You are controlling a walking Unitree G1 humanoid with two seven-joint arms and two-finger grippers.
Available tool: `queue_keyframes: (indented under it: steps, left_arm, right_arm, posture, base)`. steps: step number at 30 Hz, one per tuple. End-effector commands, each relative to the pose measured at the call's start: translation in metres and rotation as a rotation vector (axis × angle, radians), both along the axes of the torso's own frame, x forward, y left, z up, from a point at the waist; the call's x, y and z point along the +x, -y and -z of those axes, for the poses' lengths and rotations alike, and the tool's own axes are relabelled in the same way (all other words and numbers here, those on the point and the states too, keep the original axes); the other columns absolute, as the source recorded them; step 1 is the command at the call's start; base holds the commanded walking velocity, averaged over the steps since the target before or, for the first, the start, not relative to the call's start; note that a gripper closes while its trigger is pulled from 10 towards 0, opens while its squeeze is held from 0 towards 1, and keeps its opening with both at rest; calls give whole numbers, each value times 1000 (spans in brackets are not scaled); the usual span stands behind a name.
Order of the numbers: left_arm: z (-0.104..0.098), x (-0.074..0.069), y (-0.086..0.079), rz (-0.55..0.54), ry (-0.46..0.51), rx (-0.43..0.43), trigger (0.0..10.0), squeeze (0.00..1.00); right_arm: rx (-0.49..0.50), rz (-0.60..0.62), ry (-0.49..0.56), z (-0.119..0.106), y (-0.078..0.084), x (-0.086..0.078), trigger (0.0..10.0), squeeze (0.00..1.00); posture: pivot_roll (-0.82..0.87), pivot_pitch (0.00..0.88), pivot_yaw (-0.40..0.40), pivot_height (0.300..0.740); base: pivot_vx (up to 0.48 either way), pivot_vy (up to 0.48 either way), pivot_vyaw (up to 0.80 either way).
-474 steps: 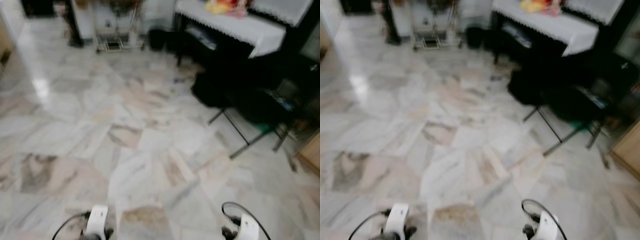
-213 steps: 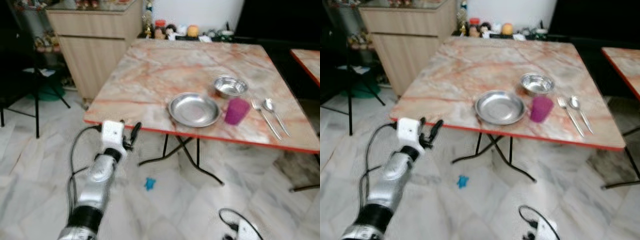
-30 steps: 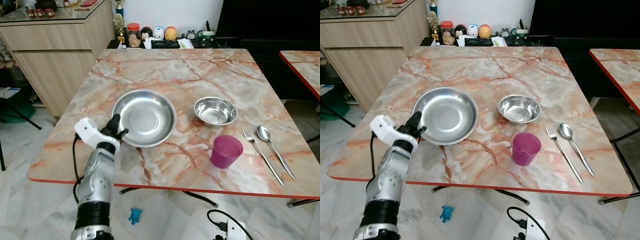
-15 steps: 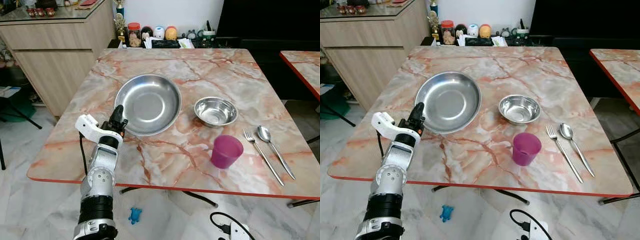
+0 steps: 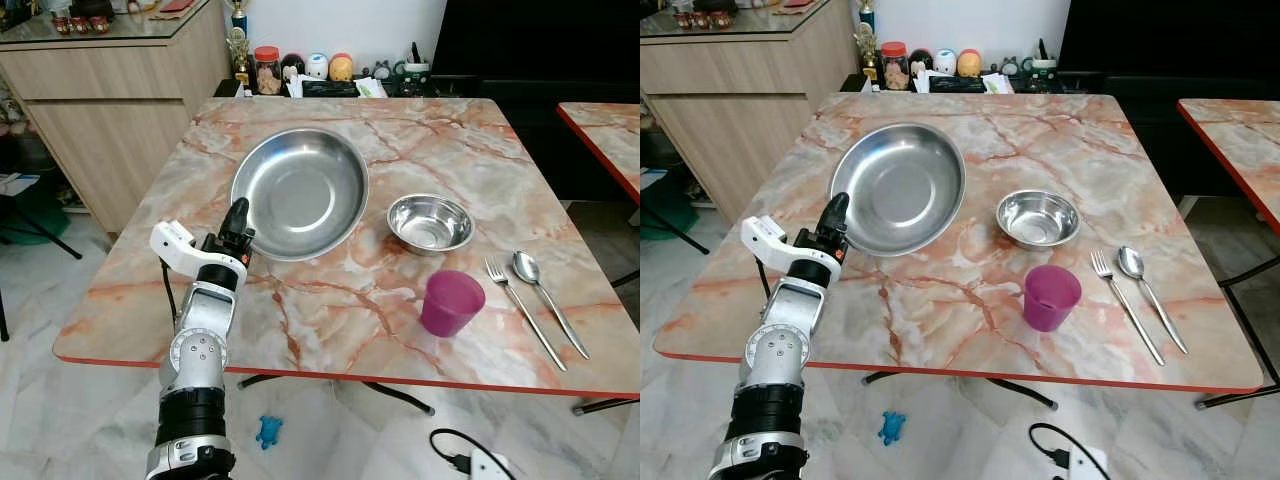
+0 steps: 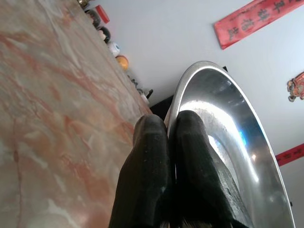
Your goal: Setting the table
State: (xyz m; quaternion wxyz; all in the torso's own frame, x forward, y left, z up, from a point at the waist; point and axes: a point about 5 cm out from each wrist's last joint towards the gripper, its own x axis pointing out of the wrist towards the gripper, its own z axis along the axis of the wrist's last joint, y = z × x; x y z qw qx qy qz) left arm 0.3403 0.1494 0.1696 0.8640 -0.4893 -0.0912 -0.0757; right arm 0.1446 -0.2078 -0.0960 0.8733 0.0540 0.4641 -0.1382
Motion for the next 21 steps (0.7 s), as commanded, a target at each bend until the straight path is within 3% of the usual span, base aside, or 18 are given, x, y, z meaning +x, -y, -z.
queue_keyframes:
  steps: [1, 7, 21]
  left_arm:
    - [-9, 0, 1, -4, 35, 11, 10000, 0]
    - [-13, 1, 2, -8, 55, 55, 10000, 0]
    - [-33, 0, 12, 12, 121, 64, 10000, 0]
  right_arm:
    - [17, 20, -15, 2, -2, -5, 10000, 0]
    - [17, 18, -14, 2, -1, -5, 10000, 0]
    - [14, 13, -16, 2, -4, -3, 10000, 0]
  posture:
    - [0, 0, -15, 740]
    - [2, 0, -20, 740]
    - [-1, 0, -18, 740]
  base:
    - [0, 0, 0]
    - [0, 0, 0]
    - [0, -328, 0]
